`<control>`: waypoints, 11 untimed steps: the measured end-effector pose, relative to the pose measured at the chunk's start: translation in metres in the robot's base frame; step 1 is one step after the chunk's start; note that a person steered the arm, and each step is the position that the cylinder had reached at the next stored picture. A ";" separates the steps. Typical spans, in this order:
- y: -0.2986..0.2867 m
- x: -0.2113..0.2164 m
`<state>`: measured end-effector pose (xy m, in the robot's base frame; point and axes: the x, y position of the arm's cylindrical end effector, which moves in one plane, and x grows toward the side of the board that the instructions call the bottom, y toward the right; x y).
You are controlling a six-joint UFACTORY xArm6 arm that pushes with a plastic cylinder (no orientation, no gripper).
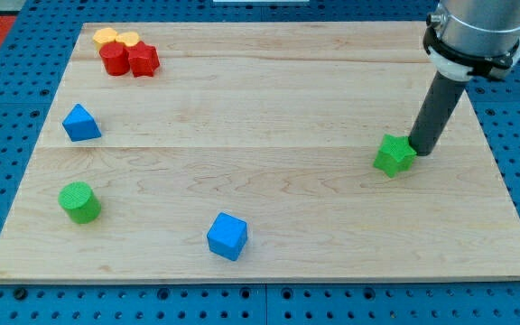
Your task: Slide the green star right and down
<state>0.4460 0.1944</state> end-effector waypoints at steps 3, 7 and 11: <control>-0.079 0.000; -0.128 0.036; -0.079 0.047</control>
